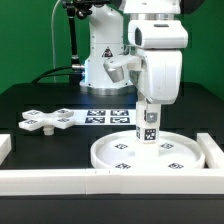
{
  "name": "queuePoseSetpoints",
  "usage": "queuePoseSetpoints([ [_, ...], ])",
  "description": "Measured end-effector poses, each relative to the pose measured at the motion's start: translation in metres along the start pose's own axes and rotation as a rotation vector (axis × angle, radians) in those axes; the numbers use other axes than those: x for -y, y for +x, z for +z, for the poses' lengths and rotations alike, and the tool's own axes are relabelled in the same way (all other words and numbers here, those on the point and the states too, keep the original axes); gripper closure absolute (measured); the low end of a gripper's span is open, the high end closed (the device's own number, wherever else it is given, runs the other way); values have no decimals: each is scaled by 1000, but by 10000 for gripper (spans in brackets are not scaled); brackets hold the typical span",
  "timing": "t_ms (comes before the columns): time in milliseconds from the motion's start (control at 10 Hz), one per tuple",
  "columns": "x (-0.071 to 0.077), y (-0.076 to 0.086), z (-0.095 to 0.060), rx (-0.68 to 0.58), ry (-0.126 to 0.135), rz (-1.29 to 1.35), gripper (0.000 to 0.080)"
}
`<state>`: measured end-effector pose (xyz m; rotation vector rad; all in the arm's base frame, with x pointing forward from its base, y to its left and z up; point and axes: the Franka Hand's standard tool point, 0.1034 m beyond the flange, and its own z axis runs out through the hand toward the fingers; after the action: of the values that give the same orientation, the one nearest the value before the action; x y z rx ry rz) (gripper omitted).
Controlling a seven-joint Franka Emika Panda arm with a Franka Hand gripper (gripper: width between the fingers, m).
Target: Assemble round table
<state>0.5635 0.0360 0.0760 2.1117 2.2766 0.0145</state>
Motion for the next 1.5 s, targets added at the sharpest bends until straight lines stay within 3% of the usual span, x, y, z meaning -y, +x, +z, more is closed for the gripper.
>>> queuePoseSetpoints([
  [100, 0, 0, 0, -1, 0, 16, 393],
  [600, 4, -4, 1, -25, 42, 671, 392],
  [1200, 4, -3, 1, -23, 47, 998, 390],
  [1500, 6, 1, 2, -75, 32, 1474, 390],
])
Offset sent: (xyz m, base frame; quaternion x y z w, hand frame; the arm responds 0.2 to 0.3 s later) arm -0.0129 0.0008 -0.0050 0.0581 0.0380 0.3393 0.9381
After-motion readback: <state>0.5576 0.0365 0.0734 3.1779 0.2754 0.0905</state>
